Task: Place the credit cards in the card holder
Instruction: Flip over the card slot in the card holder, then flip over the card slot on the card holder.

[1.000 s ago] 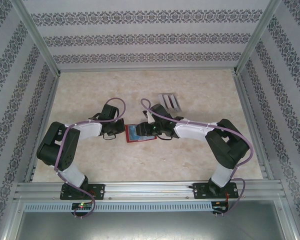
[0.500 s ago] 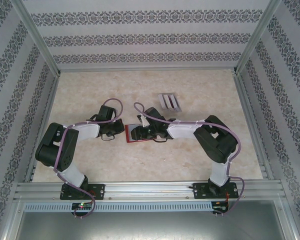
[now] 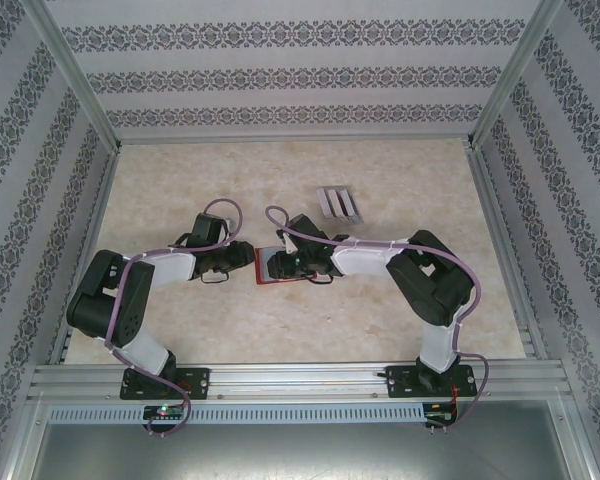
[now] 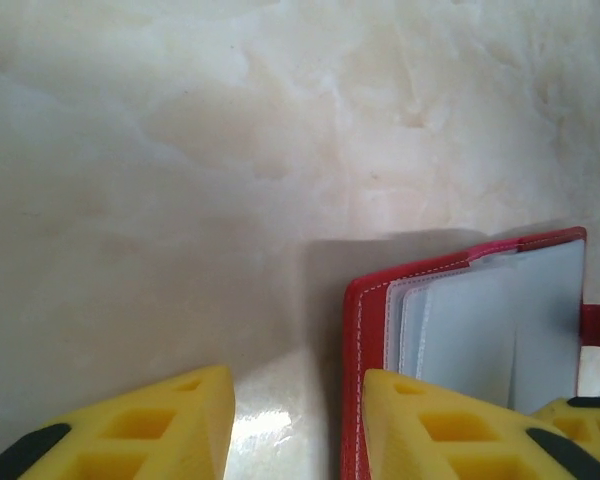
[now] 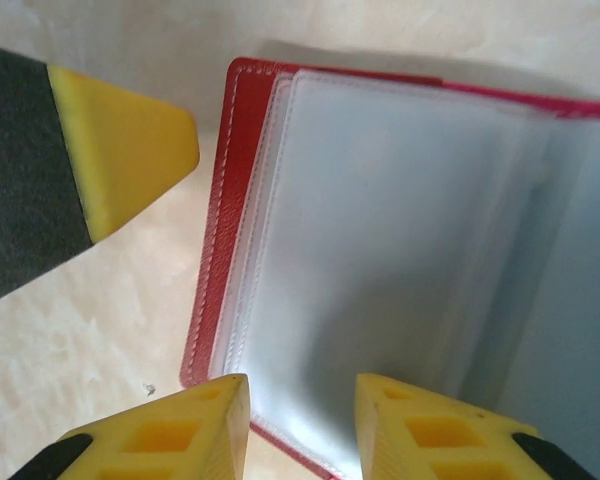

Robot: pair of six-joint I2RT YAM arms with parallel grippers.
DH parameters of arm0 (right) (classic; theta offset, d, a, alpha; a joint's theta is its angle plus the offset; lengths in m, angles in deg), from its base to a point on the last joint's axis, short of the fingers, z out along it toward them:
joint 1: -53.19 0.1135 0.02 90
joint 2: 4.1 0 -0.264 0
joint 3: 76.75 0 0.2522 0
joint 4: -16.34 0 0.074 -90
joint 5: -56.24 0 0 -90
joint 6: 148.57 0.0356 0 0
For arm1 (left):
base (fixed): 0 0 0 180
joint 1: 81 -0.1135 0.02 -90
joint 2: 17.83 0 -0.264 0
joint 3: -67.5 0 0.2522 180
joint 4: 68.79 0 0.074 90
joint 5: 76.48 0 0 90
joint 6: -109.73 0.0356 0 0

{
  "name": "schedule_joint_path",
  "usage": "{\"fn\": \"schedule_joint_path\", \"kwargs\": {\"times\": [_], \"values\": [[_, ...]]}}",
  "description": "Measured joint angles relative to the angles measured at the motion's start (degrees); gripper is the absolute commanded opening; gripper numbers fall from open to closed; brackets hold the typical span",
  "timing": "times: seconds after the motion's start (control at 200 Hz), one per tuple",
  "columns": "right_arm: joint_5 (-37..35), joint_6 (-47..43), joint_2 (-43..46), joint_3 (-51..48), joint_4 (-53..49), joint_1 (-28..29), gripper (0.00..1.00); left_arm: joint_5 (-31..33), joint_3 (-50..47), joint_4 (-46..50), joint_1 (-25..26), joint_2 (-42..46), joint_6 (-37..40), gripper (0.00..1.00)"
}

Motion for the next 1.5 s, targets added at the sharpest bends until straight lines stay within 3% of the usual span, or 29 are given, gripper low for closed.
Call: {"fn": "schedule_joint_path", "kwargs": {"times": [0.06,0.2,0.49,0.929,1.104,1.224,1.389,1.499], "values": [[-1.9,-0.9,0.2,0.7,-1.3,0.5,0.48,-0.4,-0.1,-0.4,-0.1,0.0,0.0,0.43],[-6.3,-2.2,1.1,2.0,-5.4,1.2,0.57,-1.2,-0.6,-1.2,-0.4,0.2,0.0,0.43],[-14.3,-2.8,1.9,6.2,-13.2,3.4,0.62,-2.1,-1.0,-2.4,-0.7,0.2,-0.7,0.45],[-17.5,-4.5,-5.8,13.5,-19.0,5.7,0.63,-3.3,-1.4,-3.3,-1.0,0.0,-1.6,0.45],[-19.1,-5.3,-7.1,15.1,-20.6,6.5,0.58,-3.7,-1.4,-3.7,-1.1,-0.2,-2.2,0.45],[-19.9,-6.1,-7.1,15.2,-21.0,6.8,0.5,-3.8,-1.4,-3.8,-1.1,-0.3,-2.4,0.46],[-19.6,-6.9,-7.1,14.8,-20.2,6.7,0.3,-4.3,-1.3,-3.9,-1.2,-0.3,-2.4,0.5],[-17.6,-7.0,-6.4,12.6,-16.8,5.9,0.28,-4.8,-1.3,-4.1,-1.2,-0.2,-2.4,0.53]]}}
